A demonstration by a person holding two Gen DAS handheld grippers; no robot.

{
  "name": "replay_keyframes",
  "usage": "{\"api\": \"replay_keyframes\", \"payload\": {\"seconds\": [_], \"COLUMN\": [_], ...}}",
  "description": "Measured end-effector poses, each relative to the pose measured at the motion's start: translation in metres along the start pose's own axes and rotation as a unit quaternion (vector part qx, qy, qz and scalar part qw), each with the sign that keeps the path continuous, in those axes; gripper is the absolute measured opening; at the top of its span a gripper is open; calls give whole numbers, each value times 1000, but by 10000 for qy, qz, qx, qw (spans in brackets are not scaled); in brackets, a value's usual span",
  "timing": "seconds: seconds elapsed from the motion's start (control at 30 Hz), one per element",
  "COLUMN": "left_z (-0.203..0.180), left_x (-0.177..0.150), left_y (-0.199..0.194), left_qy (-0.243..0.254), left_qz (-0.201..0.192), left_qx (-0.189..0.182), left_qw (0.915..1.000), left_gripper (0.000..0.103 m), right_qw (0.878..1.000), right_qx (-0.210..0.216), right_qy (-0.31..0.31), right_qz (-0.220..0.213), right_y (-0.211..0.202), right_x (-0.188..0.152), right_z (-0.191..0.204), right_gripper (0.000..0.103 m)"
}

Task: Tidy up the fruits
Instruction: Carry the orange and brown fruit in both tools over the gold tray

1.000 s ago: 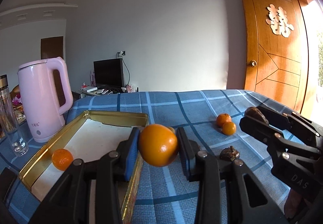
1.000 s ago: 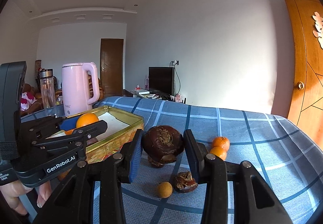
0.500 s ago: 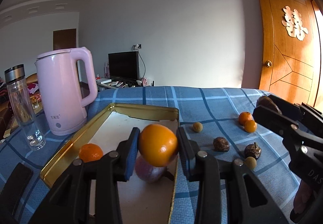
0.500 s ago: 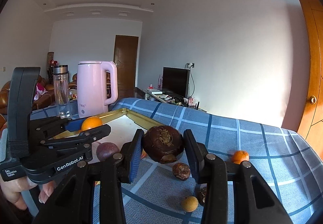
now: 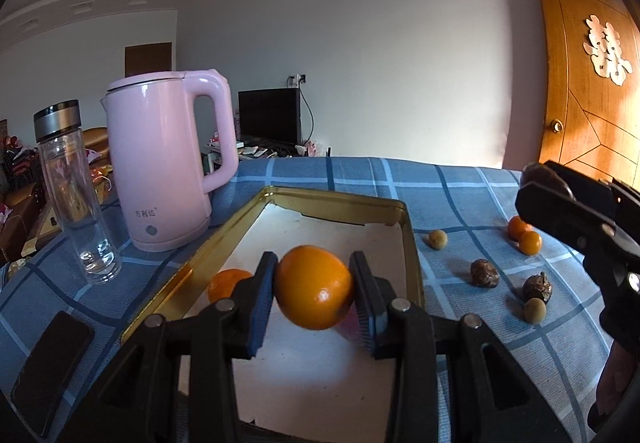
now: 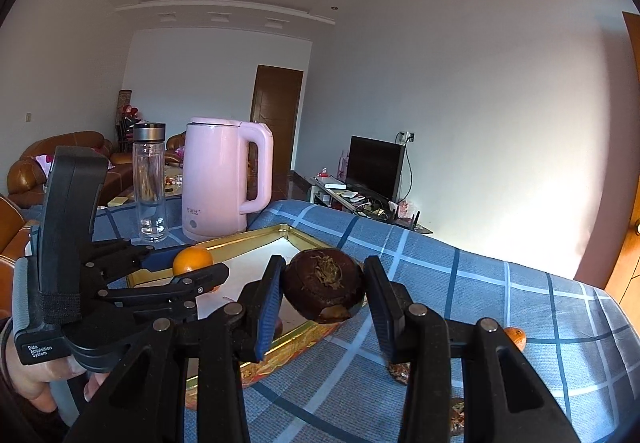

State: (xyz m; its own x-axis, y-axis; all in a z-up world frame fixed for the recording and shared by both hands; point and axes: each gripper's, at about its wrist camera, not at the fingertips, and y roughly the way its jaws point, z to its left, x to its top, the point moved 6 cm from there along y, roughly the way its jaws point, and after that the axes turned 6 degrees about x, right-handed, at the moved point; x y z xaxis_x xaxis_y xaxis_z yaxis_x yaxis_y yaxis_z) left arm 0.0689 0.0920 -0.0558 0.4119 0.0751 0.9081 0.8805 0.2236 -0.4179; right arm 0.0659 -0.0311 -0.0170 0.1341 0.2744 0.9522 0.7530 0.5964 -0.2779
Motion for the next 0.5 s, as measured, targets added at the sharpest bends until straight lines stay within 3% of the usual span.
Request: {"api": "replay_keyframes", "payload": {"seconds": [0.5], "left_z": [41], "left_x": [-7], "left_y": [15], "left_qy": [-110], "left_qz": [276], "left_qx": [323], "left_qw": [9990], "left_gripper": [39], "right_qw": [9986], "right_qx": [410], "right_qy": [-219], "right_qz": [240], "right_y": [36], "right_x": [-2], "right_z": [41], "right_gripper": [42]}}
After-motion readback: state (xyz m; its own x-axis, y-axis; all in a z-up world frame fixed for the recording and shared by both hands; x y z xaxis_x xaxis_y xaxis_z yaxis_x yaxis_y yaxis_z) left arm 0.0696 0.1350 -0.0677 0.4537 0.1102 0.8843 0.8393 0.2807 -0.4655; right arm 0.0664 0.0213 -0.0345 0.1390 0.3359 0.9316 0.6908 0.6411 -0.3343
